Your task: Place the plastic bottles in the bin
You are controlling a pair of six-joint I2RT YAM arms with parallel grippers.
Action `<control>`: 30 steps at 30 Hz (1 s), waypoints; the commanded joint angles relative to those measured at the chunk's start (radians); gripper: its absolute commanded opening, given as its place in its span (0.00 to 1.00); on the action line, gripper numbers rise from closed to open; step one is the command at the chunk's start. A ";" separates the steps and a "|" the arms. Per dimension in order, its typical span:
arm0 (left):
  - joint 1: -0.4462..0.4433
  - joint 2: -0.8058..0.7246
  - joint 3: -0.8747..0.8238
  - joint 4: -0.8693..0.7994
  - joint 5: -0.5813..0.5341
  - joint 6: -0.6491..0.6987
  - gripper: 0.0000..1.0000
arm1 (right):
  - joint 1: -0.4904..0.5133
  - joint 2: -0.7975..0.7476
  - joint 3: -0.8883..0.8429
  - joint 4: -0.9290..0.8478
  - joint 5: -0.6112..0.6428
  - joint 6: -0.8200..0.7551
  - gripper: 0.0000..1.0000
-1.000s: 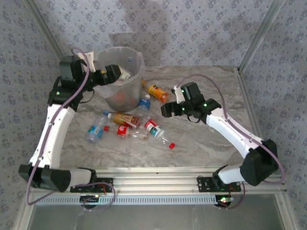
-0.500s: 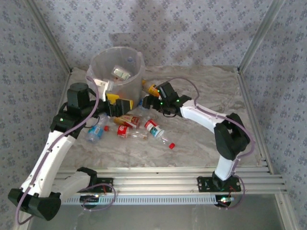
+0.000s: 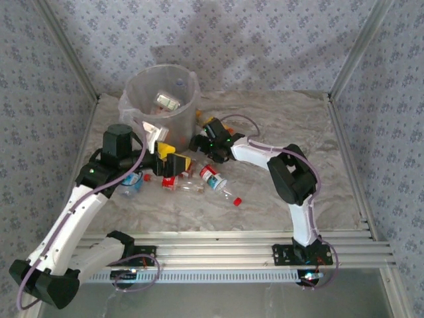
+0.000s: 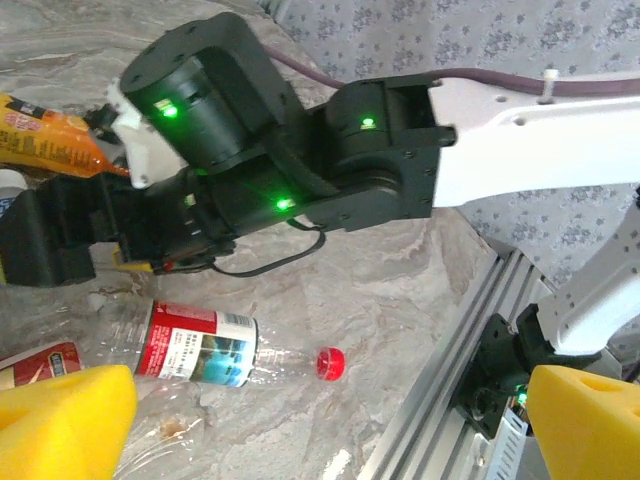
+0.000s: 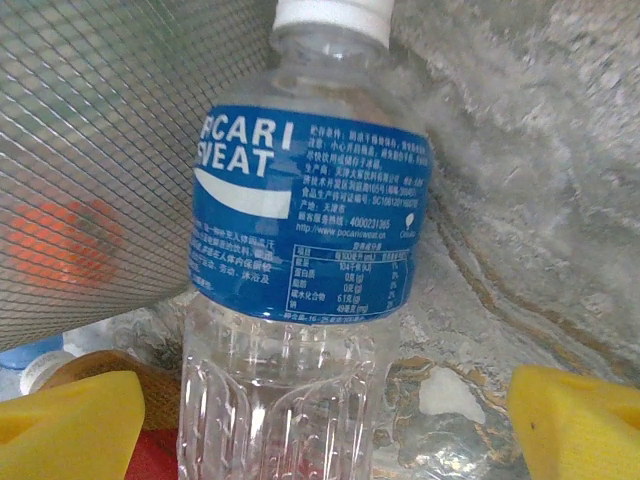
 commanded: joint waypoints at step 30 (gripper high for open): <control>-0.021 0.069 -0.048 0.128 -0.052 -0.159 1.00 | -0.056 -0.119 -0.171 0.211 -0.071 -0.183 0.60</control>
